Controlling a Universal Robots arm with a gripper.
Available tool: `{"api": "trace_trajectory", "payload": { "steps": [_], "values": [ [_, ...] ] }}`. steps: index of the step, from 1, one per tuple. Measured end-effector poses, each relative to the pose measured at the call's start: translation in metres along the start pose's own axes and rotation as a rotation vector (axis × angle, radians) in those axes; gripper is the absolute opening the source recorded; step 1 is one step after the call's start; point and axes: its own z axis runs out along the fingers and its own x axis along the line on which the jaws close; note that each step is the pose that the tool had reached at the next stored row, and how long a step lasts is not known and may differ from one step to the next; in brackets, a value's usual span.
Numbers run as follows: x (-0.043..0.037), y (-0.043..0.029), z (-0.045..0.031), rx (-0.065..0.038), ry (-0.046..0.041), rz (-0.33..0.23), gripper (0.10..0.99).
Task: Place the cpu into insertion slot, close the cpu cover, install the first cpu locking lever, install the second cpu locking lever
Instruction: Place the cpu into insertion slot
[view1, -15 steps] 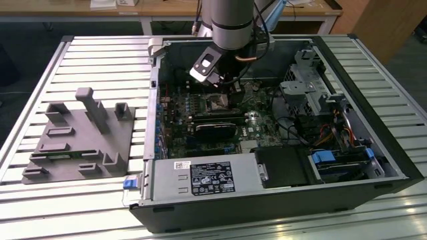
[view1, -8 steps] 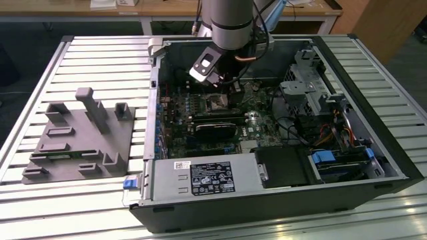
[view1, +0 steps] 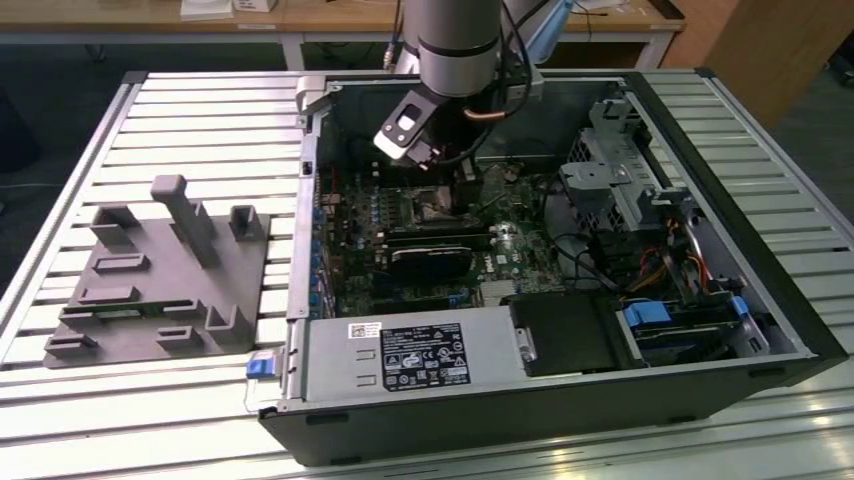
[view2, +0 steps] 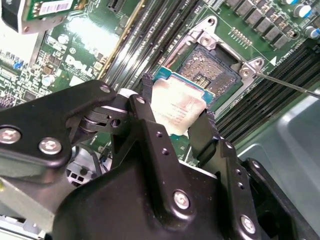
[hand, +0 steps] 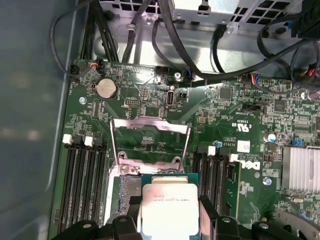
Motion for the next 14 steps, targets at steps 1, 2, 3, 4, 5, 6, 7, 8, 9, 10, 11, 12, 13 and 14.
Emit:
{"api": "trace_trajectory", "payload": {
  "steps": [1, 2, 3, 4, 5, 6, 7, 8, 9, 10, 11, 12, 13, 14],
  "values": [
    [0.0007, -0.0005, 0.0002, 0.000, -0.0004, 0.004, 0.537],
    [0.0013, -0.0010, 0.0005, 0.000, -0.0008, 0.009, 0.537],
    [0.0016, -0.0014, 0.0008, 0.000, -0.0013, 0.016, 0.537],
    [0.0019, -0.0019, 0.0016, 0.000, -0.0032, 0.036, 0.537],
    [0.0021, -0.0022, 0.0020, 0.000, -0.0041, 0.046, 0.537],
    [0.0023, -0.0026, 0.0023, 0.000, -0.0049, 0.053, 0.537],
    [0.0026, -0.0032, 0.0026, 0.000, -0.0054, 0.059, 0.537],
    [0.0031, -0.0040, 0.0030, 0.000, -0.0057, 0.063, 0.537],
    [0.0037, -0.0048, 0.0033, 0.000, -0.0060, 0.067, 0.537],
    [0.0043, -0.0056, 0.0036, 0.000, -0.0062, 0.070, 0.537],
    [0.0051, -0.0062, 0.0039, 0.000, -0.0065, 0.072, 0.537],
    [0.0061, -0.0066, 0.0042, 0.000, -0.0068, 0.074, 0.537],
    [0.0072, -0.0068, 0.0048, 0.000, -0.0069, 0.077, 0.537],
    [0.0082, -0.0070, 0.0053, 0.000, -0.0071, 0.079, 0.537]
  ]
}}
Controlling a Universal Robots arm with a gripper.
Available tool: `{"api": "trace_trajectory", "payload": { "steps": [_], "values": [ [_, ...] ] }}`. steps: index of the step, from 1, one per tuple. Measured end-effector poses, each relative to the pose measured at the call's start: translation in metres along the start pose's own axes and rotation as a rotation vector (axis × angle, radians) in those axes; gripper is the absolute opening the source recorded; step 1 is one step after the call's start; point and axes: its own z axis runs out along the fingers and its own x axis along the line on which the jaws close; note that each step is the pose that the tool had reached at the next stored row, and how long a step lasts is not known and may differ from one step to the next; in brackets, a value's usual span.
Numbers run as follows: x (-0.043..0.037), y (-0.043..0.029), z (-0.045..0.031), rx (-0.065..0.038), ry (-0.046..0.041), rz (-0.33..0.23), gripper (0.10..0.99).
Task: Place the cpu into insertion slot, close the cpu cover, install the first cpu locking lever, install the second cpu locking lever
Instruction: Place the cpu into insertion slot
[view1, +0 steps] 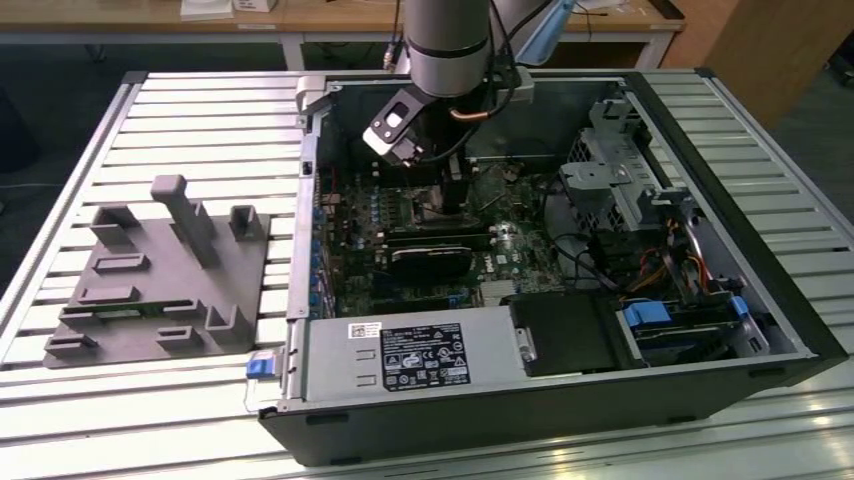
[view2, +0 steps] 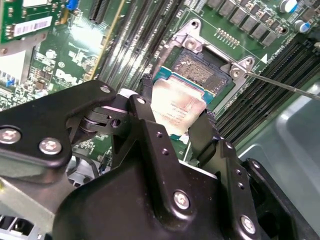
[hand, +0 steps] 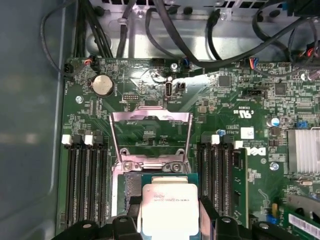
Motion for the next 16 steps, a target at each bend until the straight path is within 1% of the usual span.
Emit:
{"api": "trace_trajectory", "payload": {
  "steps": [5, 8, 16],
  "values": [
    [0.0042, -0.0011, 0.0041, 0.000, -0.0008, 0.011, 0.537],
    [0.0053, -0.0016, 0.0074, 0.000, -0.0013, 0.015, 0.537],
    [0.0074, -0.0034, 0.0134, 0.000, -0.0023, 0.026, 0.537]
  ]
}}
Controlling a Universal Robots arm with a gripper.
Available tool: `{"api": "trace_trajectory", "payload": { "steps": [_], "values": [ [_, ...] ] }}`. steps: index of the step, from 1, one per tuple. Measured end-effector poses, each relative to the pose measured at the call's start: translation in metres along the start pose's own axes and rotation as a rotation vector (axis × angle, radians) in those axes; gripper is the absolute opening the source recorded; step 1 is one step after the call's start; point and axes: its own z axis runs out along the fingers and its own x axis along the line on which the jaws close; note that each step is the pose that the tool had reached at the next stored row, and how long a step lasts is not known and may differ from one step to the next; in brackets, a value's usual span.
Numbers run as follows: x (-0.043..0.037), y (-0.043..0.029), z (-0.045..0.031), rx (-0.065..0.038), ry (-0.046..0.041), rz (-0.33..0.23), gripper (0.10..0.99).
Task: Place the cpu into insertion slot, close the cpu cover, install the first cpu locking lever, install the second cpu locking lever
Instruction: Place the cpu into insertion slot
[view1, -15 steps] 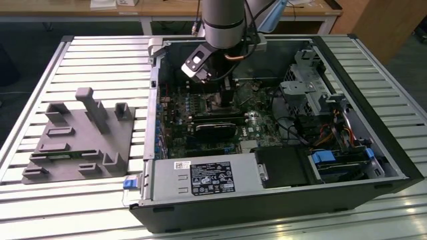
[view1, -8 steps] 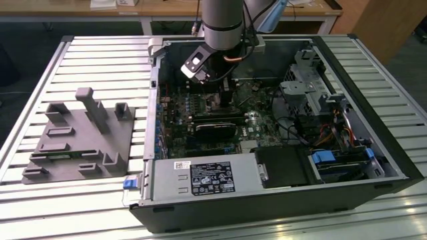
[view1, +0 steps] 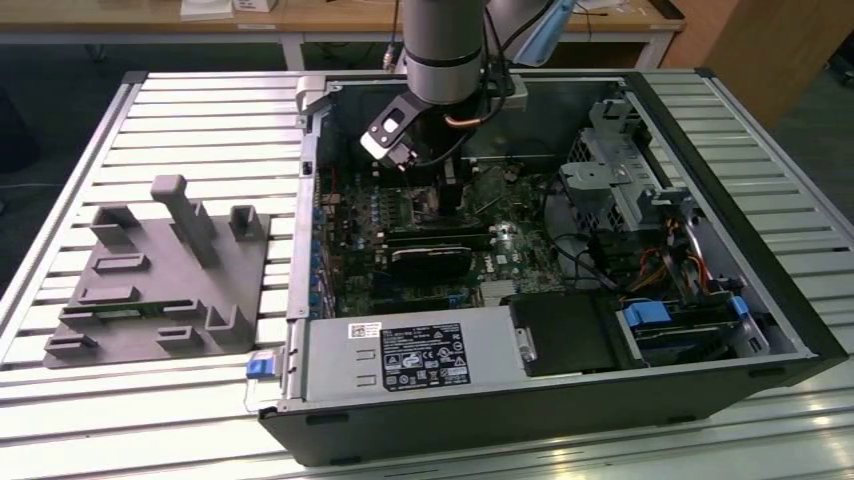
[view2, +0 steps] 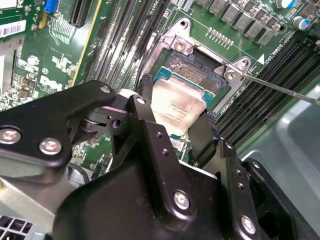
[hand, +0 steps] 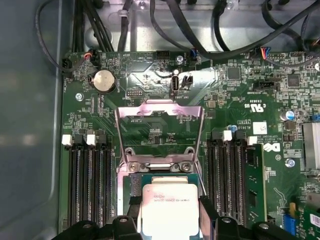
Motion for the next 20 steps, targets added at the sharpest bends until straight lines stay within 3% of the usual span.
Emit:
{"api": "trace_trajectory", "payload": {
  "steps": [12, 20],
  "values": [
    [0.0025, -0.0050, 0.0097, 0.000, -0.0005, 0.013, 0.537],
    [0.0026, -0.0054, 0.0127, 0.001, 0.0216, -0.005, 0.537]
  ]
}}
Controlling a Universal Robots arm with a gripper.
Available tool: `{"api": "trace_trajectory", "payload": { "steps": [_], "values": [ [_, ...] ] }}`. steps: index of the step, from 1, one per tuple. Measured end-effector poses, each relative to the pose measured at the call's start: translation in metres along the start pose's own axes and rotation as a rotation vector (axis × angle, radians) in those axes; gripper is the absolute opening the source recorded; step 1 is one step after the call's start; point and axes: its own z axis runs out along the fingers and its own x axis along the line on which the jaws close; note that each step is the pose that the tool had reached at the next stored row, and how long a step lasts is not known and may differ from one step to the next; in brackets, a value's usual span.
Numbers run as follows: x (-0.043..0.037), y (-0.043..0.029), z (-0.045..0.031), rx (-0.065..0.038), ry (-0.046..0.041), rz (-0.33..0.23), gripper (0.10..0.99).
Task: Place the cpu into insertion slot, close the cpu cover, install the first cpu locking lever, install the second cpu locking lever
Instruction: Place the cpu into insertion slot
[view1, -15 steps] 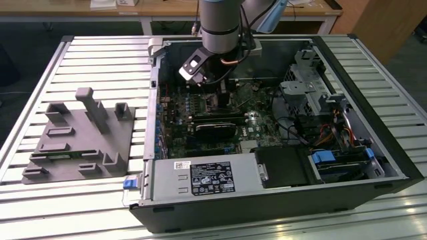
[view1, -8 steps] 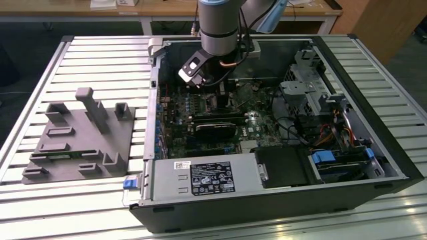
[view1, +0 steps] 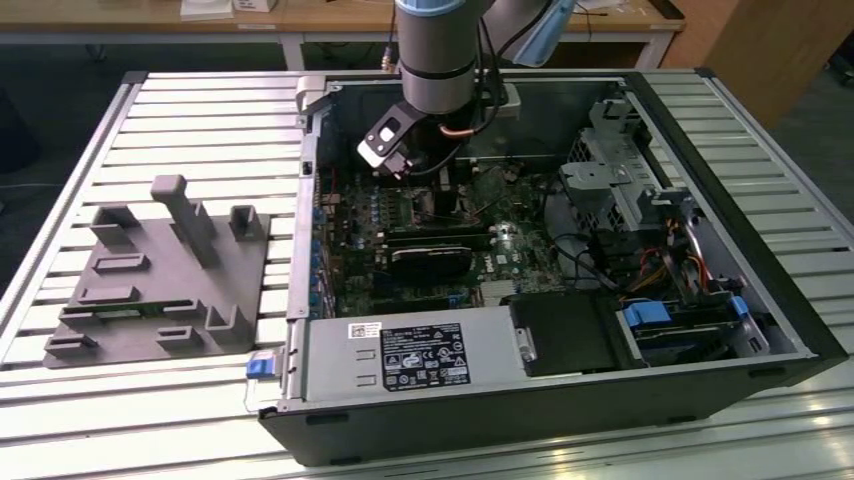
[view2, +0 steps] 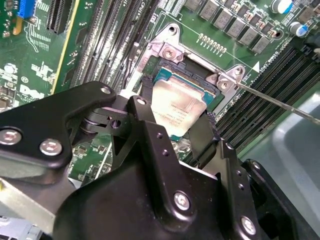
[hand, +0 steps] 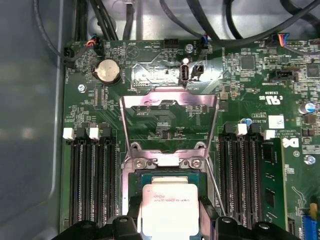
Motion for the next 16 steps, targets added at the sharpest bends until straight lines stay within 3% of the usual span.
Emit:
{"api": "trace_trajectory", "payload": {
  "steps": [16],
  "values": [
    [-0.0001, -0.0004, 0.0047, 0.000, 0.0048, -0.001, 0.549]
  ]
}}
